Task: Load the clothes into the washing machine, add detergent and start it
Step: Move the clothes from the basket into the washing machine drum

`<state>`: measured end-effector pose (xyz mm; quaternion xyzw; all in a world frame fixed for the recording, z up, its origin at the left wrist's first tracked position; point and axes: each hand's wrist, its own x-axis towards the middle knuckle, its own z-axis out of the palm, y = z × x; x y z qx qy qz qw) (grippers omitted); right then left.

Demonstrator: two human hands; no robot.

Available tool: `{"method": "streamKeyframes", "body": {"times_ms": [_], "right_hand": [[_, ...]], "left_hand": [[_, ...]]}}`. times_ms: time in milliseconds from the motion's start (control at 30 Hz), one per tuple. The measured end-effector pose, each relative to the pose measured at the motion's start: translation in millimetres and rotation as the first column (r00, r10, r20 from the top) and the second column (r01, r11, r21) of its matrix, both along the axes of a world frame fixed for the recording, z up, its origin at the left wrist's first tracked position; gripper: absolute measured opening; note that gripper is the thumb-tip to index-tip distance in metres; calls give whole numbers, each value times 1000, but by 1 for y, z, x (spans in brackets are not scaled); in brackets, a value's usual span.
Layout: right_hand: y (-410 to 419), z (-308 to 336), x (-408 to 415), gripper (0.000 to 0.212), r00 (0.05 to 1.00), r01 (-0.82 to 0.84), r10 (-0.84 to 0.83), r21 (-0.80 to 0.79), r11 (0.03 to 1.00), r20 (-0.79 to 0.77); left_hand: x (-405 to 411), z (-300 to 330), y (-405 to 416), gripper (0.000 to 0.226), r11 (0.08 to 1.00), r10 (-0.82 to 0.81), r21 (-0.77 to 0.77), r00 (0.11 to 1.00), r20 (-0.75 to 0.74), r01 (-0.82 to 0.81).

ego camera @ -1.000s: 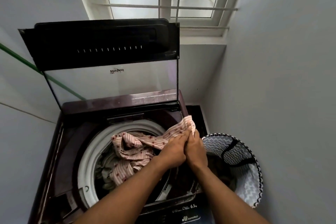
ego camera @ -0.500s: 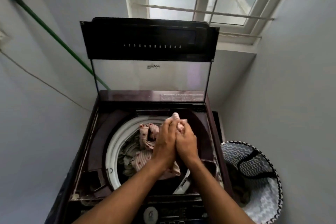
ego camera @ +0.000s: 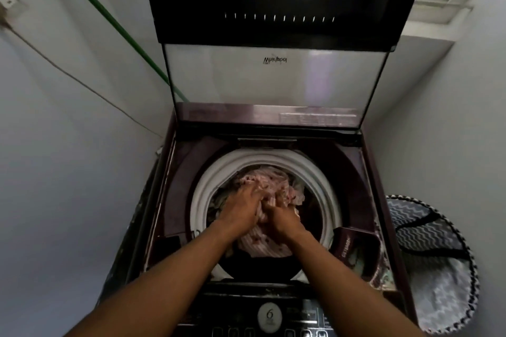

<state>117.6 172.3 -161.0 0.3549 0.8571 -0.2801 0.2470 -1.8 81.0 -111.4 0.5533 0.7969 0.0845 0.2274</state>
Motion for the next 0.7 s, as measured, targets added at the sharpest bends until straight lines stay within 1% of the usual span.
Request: {"method": "streamKeyframes", "body": {"times_ms": [67, 167, 233, 333, 400, 467, 533, 567, 600, 633, 700], "right_hand": [[-9, -14, 5, 77, 999, -12, 13, -23, 1000, 46], [-10, -9, 9, 67, 990, -34, 42, -66, 997, 133], [-4, 3, 2, 62, 982, -24, 44, -110, 994, 184], [4, 16, -12, 62, 960, -12, 61, -176, 984, 275], [10, 17, -14, 66, 932, -6, 89, -231, 973, 351], [21, 11, -12, 73, 931, -4, 106, -283, 959, 348], [41, -17, -5, 86, 930, -24, 135, -309, 951, 341], [45, -10, -5, 89, 927, -52, 147, -269, 962, 346], [42, 18, -6, 89, 936, -33, 102, -203, 979, 336], [38, 48, -7, 83, 953, -2, 38, -119, 993, 301], [33, 83, -1, 60, 989, 76, -83, 52, 996, 126]], "left_hand": [[-8, -26, 3, 70, 992, -66, -107, 997, 27, 68], [-11, -49, 1, 87, 961, -90, -249, 989, 120, 118], [-9, -60, 1, 88, 942, -106, -297, 979, 174, 155], [-6, -49, 11, 76, 940, -40, -320, 972, 232, 115], [-9, -36, 19, 63, 950, -36, -287, 959, 281, 120], [-12, -20, 23, 45, 965, -47, -230, 943, 331, 129], [-14, -8, 23, 38, 982, -38, -164, 942, 334, 98], [-15, -2, 23, 38, 987, -31, -137, 947, 320, 79], [-15, 2, 23, 38, 993, -26, -104, 952, 305, 60], [-15, 6, 23, 38, 995, -27, -85, 957, 290, 54], [-10, 13, 25, 41, 999, -46, -11, 957, 288, 51]]}}
